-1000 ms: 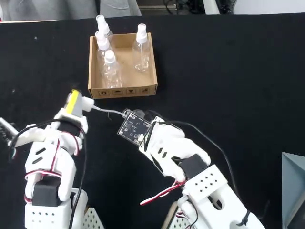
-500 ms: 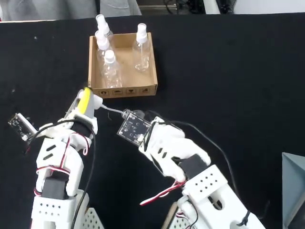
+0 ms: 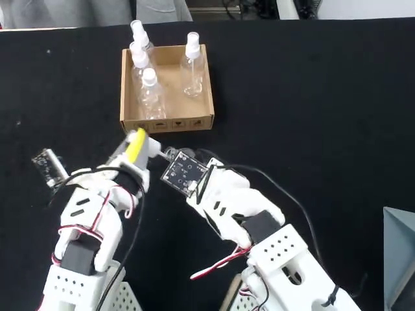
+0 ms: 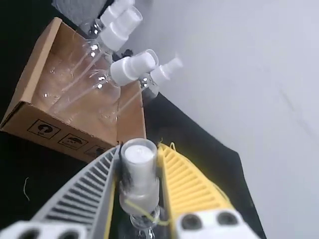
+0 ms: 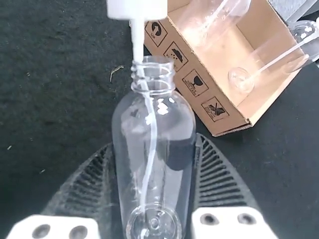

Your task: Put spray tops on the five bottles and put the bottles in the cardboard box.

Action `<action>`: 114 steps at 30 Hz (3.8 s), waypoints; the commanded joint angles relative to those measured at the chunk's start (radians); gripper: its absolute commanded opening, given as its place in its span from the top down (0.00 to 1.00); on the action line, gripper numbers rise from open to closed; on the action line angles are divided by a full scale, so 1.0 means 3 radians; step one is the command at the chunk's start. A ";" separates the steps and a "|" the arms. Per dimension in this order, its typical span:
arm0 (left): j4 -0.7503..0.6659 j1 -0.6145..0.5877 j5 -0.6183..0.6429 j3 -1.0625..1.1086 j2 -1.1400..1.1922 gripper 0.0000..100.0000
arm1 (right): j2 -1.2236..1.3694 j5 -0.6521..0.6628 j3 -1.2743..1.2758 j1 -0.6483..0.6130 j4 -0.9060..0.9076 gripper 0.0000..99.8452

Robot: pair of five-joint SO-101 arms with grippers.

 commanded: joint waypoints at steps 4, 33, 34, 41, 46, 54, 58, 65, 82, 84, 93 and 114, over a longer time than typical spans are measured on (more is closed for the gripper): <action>0.0159 0.0228 -0.0220 -0.0197 -0.0010 0.97 | -0.0141 -0.0051 -0.0054 -0.0041 -0.0113 0.90; 0.0184 0.0212 -0.0271 -0.0299 -0.0010 0.79 | -0.0141 -0.0051 -0.0059 -0.0046 -0.0133 0.90; 0.0184 0.0212 -0.0271 -0.0304 -0.0010 0.79 | -0.0141 -0.0051 -0.0059 -0.0046 -0.0133 0.90; 0.0184 0.0033 -0.0251 -0.0386 -0.0015 0.78 | -0.0141 -0.0051 -0.0059 -0.0041 -0.0133 0.90; 0.0174 -0.0079 -0.0251 -0.0442 -0.0015 0.78 | -0.0141 -0.0051 -0.0059 -0.0041 -0.0133 0.90; 0.0189 -0.0381 -0.0031 -0.0509 -0.0199 0.79 | -0.0141 -0.0056 -0.0069 -0.0041 -0.0133 0.90; 0.0184 -0.0586 -0.0031 -0.0309 -0.0486 0.79 | -0.0176 -0.0348 -0.0120 -0.0041 -0.0128 0.90; 0.0179 -0.0621 -0.0036 -0.0222 -0.0445 0.79 | -0.0729 -0.0522 0.0033 -0.0041 -0.0107 0.90; 0.0179 -0.0304 -0.0276 -0.0054 -0.0445 0.79 | -0.1511 -0.0511 0.0417 -0.0061 -0.0107 0.90; 0.0174 -0.0176 -0.0276 -0.0054 -0.0445 0.79 | -0.1511 -0.0511 0.0417 -0.0061 -0.0107 0.90; 0.0184 0.0299 -0.0532 -0.0054 -0.0445 0.79 | -0.1511 -0.0511 0.0417 -0.0061 -0.0107 0.90; 0.0353 0.0632 -0.0726 -0.0064 -0.0440 0.79 | -0.1511 -0.0511 0.0422 -0.0046 -0.0107 0.90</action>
